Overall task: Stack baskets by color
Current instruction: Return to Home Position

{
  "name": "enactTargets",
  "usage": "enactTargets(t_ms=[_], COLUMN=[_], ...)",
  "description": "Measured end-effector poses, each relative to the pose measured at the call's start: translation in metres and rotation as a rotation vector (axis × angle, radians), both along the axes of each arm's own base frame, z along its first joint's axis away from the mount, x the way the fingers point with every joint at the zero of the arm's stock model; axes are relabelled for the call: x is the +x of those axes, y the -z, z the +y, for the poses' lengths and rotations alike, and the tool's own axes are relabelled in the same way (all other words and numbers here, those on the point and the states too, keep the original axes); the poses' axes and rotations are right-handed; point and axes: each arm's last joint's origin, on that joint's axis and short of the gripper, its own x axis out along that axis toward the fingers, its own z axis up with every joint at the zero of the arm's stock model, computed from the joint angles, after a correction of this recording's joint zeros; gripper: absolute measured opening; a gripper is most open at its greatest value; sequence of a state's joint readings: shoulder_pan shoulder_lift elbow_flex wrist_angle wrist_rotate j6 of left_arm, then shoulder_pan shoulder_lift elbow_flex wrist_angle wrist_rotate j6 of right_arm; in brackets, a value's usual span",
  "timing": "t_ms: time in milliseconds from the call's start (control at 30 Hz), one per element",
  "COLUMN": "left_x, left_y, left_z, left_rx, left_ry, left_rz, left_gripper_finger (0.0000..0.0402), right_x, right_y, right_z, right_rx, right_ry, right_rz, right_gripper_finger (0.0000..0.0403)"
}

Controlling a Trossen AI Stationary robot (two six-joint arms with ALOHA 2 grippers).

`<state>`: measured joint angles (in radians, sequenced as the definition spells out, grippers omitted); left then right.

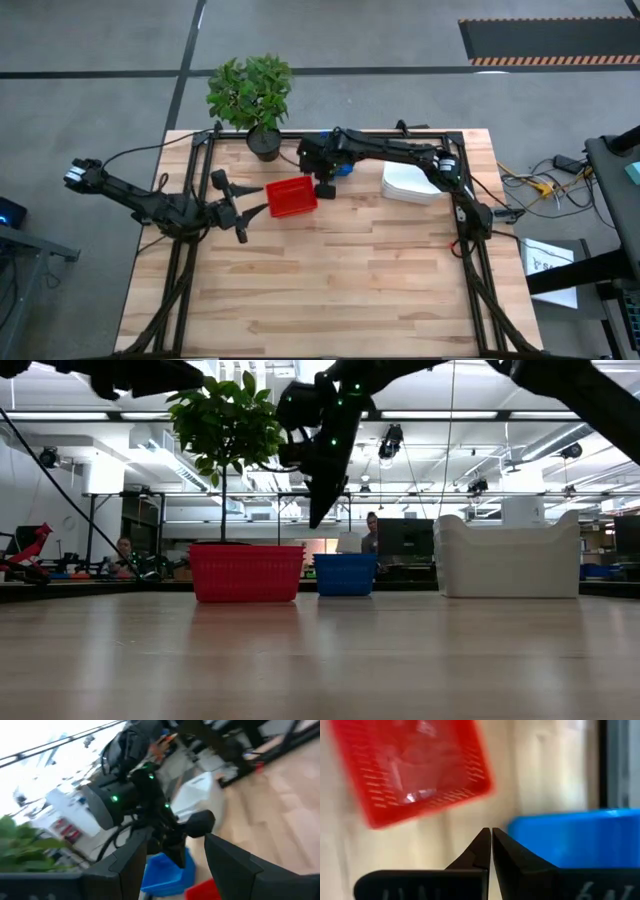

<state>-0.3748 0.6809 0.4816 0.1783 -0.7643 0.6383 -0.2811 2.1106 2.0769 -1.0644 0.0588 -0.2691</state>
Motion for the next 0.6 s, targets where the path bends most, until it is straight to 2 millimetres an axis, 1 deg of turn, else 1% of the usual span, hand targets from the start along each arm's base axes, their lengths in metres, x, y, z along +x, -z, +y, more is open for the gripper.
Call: enactTargets(t_ms=[67, 167, 233, 333, 400, 467, 533, 600], left_x=[-0.005, -0.012, -0.016, -0.022, -0.024, -0.026, -0.028, -0.03], left_y=[0.003, 0.005, 0.005, 0.007, 0.01, 0.015, 0.021, 0.027], left_z=[0.0, -0.001, -0.002, -0.002, -0.001, 0.0, 0.0, 0.001], left_rx=[-0.024, -0.08, -0.116, -0.139, -0.149, -0.152, -0.151, -0.15], left_ry=[0.069, 0.224, 0.315, 0.384, 0.389, 0.39, 0.39, 0.389], left_rz=[0.027, 0.06, 0.064, 0.065, 0.061, 0.062, 0.07, 0.077], left_gripper_finger=[0.0184, 0.0184, 0.0184, 0.0184, 0.0184, 0.0184, 0.0184, 0.0184], right_x=[0.001, 0.002, 0.0, -0.007, -0.017, -0.031, -0.048, -0.067], right_y=[0.001, 0.003, 0.004, 0.013, 0.026, 0.034, 0.037, 0.035], right_z=[0.014, 0.038, 0.057, 0.085, 0.105, 0.123, 0.137, 0.145], right_rx=[-0.002, -0.017, -0.019, 0.013, 0.022, 0.015, 0.011, 0.011], right_ry=[-0.039, -0.096, -0.14, -0.212, -0.25, -0.288, -0.323, -0.344], right_rz=[-0.023, -0.086, -0.159, -0.309, -0.393, -0.471, -0.547, -0.607], right_gripper_finger=[0.0009, 0.0009, 0.0009, 0.0009, 0.0009, 0.0009, 0.0009, 0.0009])
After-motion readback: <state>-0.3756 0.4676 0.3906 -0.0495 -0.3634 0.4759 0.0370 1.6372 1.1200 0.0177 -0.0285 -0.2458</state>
